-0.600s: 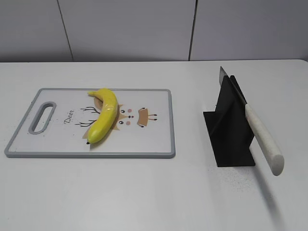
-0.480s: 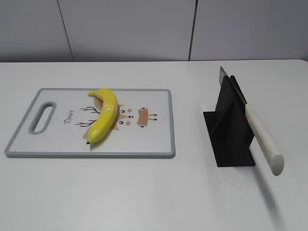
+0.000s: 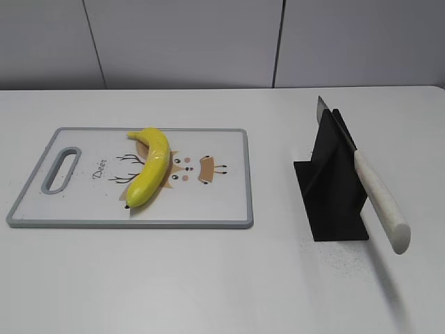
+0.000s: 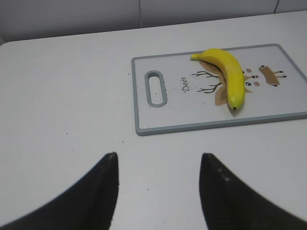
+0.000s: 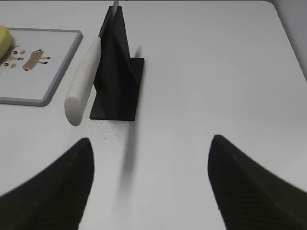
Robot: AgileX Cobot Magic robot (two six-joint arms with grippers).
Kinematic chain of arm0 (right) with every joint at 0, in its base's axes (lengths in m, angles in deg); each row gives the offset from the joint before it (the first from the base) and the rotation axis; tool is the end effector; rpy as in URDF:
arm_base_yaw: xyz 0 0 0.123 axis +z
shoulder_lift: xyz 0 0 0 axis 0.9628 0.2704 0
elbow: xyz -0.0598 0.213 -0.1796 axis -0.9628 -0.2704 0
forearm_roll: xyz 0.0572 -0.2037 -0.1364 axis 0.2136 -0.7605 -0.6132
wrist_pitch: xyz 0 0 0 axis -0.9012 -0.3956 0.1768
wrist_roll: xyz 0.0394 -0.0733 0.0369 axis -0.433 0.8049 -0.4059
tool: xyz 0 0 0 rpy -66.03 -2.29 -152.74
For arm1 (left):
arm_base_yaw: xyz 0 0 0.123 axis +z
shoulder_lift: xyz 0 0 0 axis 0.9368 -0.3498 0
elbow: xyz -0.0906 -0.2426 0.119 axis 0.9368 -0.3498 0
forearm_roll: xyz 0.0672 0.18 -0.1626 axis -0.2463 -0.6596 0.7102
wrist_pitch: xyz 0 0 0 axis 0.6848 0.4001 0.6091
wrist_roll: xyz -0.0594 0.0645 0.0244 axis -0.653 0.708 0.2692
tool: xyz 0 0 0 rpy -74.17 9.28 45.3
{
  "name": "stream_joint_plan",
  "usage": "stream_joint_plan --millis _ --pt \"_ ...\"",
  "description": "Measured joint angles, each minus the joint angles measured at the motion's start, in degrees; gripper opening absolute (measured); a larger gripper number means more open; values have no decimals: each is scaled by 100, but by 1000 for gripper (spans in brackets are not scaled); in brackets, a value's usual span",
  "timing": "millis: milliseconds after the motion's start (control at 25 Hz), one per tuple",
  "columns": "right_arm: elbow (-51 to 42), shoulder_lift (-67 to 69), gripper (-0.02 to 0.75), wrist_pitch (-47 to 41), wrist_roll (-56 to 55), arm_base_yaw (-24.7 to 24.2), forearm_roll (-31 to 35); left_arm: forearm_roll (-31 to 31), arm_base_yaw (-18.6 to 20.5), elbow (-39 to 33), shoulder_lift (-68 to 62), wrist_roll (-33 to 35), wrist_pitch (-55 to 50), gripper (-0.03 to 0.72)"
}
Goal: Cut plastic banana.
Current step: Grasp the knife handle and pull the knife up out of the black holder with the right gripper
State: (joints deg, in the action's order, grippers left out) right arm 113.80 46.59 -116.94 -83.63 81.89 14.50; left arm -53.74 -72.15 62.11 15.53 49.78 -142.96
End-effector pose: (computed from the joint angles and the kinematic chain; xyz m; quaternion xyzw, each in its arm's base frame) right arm 0.0076 0.0030 0.2645 -0.0381 0.8409 0.0600 0.5366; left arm -0.0011 -0.0083 0.2799 0.0846 0.8480 -0.0263 0.5226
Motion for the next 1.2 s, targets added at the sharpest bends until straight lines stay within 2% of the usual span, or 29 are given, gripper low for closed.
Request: stream_joint_plan --millis 1200 --pt "72 30 578 -4 0 0 -40 0 0 0 0 0 0 521"
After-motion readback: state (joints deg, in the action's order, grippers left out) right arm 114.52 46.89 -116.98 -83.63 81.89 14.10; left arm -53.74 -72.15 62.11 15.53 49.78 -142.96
